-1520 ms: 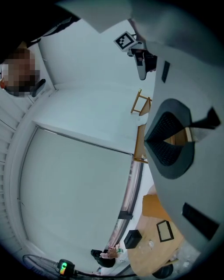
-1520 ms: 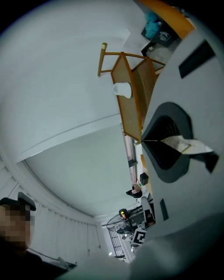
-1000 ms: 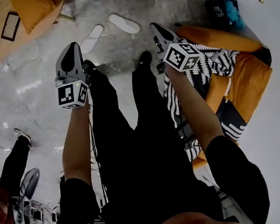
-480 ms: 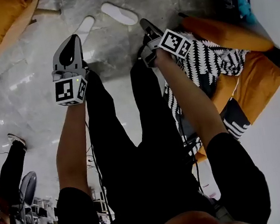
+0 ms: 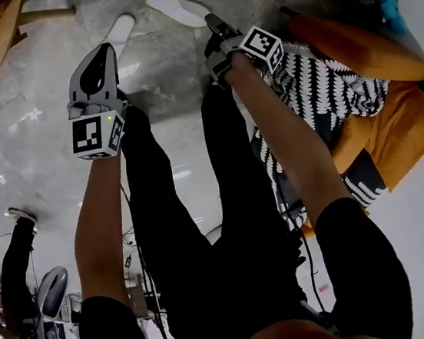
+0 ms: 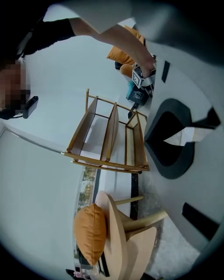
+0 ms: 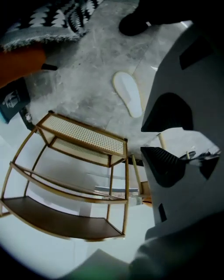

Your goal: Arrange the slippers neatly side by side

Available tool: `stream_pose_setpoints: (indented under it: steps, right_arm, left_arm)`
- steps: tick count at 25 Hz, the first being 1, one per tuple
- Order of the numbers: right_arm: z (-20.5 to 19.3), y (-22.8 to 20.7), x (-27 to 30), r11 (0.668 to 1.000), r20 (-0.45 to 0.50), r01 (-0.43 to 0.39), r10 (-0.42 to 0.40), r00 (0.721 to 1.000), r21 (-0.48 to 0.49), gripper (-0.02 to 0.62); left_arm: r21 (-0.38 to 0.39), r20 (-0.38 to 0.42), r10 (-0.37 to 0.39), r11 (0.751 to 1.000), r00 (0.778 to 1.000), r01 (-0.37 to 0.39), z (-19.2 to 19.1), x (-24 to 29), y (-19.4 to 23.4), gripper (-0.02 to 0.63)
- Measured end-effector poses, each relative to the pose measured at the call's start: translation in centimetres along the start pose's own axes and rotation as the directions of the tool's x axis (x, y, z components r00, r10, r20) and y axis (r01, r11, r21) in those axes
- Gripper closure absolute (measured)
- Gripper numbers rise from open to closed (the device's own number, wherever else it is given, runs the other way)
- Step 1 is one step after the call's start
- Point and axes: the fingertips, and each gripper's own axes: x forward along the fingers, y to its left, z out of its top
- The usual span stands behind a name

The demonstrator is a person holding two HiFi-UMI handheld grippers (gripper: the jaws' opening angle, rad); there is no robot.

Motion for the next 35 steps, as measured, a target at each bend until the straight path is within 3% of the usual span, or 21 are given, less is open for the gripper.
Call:
stream_pose_setpoints:
  steps: [4, 9, 24, 30, 35]
  right_arm:
    - [-0.6, -2.8, 3.0, 0.982, -0.001, 0.001, -0.001, 1.0, 0.187, 0.476]
    - [-0.6, -6.1, 5.7, 0.96, 0.001, 0.021, -0.022, 1.0, 0.278, 0.472]
    - [0.5, -16.8, 13.7, 0.898, 0.044, 0.119, -0.152, 0.987, 0.423, 0.471]
    - [0.6, -19.3, 15.3, 0.868, 0.064, 0.151, -0.205, 0.977, 0.472, 0.471]
    - [1.4, -20.0, 16.4, 0.852, 0.095, 0.126, -0.201, 0.975, 0.507, 0.471]
  left_arm:
    - [0.015, -0.02, -0.035, 0.999, 0.999, 0.036, -1.9, 1.7, 0.4, 0.591]
    - [0.05, -0.04, -0.082, 0.995, 0.996, 0.084, -3.7, 4.2, 0.2, 0.591]
    - [0.099, -0.059, -0.147, 0.983, 0.987, 0.152, -8.6, 10.0, 2.8, 0.591]
    - [0.095, -0.083, -0.148, 0.983, 0.985, 0.156, -11.0, 10.1, 3.8, 0.591]
    - [0.09, -0.104, -0.141, 0.984, 0.985, 0.151, -12.5, 10.4, 4.2, 0.591]
